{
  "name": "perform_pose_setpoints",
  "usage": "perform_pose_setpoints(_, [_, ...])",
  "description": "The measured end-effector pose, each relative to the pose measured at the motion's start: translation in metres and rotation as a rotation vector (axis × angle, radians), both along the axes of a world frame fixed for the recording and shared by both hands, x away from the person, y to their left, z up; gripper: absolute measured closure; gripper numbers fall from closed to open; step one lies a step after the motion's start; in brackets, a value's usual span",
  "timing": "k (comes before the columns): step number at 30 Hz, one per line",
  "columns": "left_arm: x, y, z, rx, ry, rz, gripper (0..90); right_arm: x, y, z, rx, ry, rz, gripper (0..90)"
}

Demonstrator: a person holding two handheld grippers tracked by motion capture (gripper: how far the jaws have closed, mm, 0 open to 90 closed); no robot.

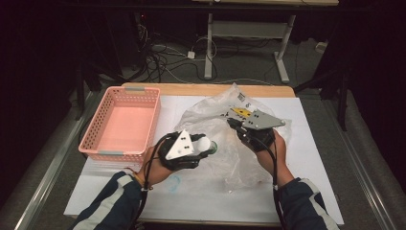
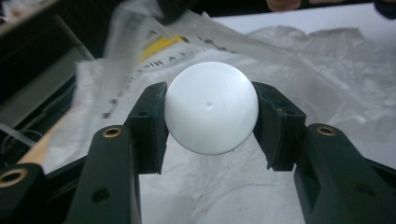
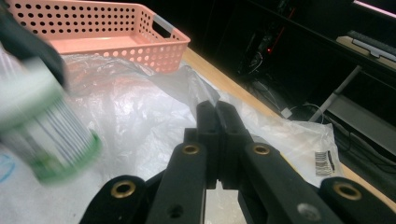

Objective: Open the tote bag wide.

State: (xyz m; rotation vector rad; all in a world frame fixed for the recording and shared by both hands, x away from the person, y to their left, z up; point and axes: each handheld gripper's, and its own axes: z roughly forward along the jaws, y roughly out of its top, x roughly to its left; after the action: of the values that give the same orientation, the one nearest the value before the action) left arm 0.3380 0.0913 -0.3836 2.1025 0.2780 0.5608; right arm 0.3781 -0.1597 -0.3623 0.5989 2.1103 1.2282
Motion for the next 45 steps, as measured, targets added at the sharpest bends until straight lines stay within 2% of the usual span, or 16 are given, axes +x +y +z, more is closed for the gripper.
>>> perform_pose_setpoints(6, [0.024, -0.034, -0.032, 0.06, 0.045, 0.001, 48.2, 0.0, 0.0, -0.001, -0.001, 0.007, 0.007, 90.0])
perform_pose_setpoints(10, [0.04, -0.049, -0.049, 0.094, 0.049, 0.031, 48.2, 0.001, 0.0, -0.004, -0.007, 0.023, 0.009, 90.0])
perform_pose_setpoints(14, [0.06, -0.056, -0.064, 0.113, 0.052, 0.08, 48.1, 0.006, 0.0, -0.013, -0.012, 0.052, 0.001, 90.0])
perform_pose_setpoints(17, [0.074, -0.057, -0.071, 0.102, 0.085, 0.101, 48.1, 0.011, 0.001, -0.02, -0.009, 0.08, -0.005, 90.0])
perform_pose_setpoints(19, [0.08, -0.06, -0.074, 0.104, 0.086, 0.122, 48.0, 0.012, 0.002, -0.022, -0.016, 0.085, -0.006, 90.0])
perform_pose_setpoints(22, [0.084, -0.063, -0.078, 0.112, 0.097, 0.126, 47.7, 0.013, 0.002, -0.024, -0.02, 0.089, -0.007, 90.0])
perform_pose_setpoints(25, [0.082, -0.062, -0.076, 0.098, 0.113, 0.127, 43.0, 0.014, 0.001, -0.025, -0.029, 0.092, -0.009, 90.0])
perform_pose_setpoints(26, [0.079, -0.061, -0.074, 0.1, 0.106, 0.129, 40.7, 0.014, 0.001, -0.026, -0.029, 0.097, -0.011, 90.0])
perform_pose_setpoints(28, [0.072, -0.058, -0.07, 0.099, 0.072, 0.141, 32.6, 0.015, 0.001, -0.027, -0.033, 0.102, -0.014, 90.0])
perform_pose_setpoints(30, [0.063, -0.053, -0.063, 0.09, 0.042, 0.141, 34.4, 0.016, 0.001, -0.028, -0.037, 0.109, -0.013, 90.0])
perform_pose_setpoints(32, [0.053, -0.047, -0.054, 0.099, 0.018, 0.123, 34.3, 0.016, 0.001, -0.029, -0.043, 0.115, -0.014, 90.0])
perform_pose_setpoints(34, [0.038, -0.038, -0.045, 0.079, -0.009, 0.1, 34.4, 0.016, 0.0, -0.03, -0.044, 0.115, -0.014, 90.0])
perform_pose_setpoints(37, [0.018, -0.02, -0.032, 0.071, -0.056, 0.091, 33.6, 0.017, -0.001, -0.029, -0.046, 0.115, -0.017, 90.0])
perform_pose_setpoints(40, [0.006, 0.004, -0.017, 0.045, -0.084, 0.13, 31.6, 0.016, -0.003, -0.03, -0.045, 0.121, -0.021, 90.0])
perform_pose_setpoints(41, [0.003, 0.012, -0.012, 0.025, -0.085, 0.155, 27.4, 0.013, -0.003, -0.03, -0.05, 0.126, -0.019, 90.0])
perform_pose_setpoints(45, [-0.003, 0.042, -0.005, -0.023, -0.079, 0.225, 27.1, 0.007, -0.005, -0.029, -0.063, 0.123, -0.012, 90.0])
